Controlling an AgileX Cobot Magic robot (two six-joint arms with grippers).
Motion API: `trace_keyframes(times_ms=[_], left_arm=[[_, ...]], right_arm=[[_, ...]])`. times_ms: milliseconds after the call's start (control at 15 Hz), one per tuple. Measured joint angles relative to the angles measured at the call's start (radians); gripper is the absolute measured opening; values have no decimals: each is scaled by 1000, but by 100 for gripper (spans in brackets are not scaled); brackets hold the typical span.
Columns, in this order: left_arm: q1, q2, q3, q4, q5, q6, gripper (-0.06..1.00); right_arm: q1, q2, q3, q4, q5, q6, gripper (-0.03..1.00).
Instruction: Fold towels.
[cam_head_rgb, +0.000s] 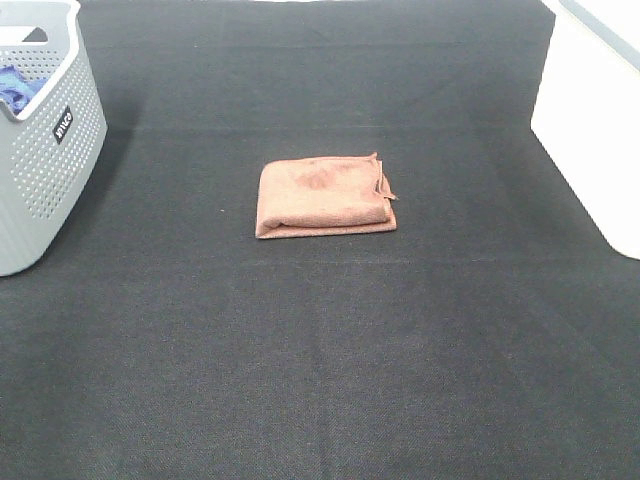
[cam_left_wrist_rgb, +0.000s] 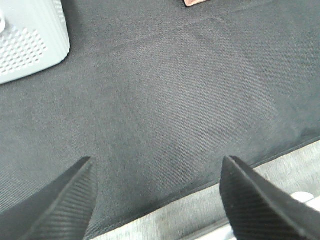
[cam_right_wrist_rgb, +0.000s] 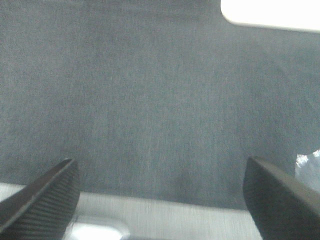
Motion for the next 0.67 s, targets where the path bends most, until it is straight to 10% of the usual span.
trace_keyframes(times_ms=[667], left_arm=[[0, -90, 177, -107, -161, 205, 66]], right_arm=[[0, -277, 165, 59, -118, -94, 84]])
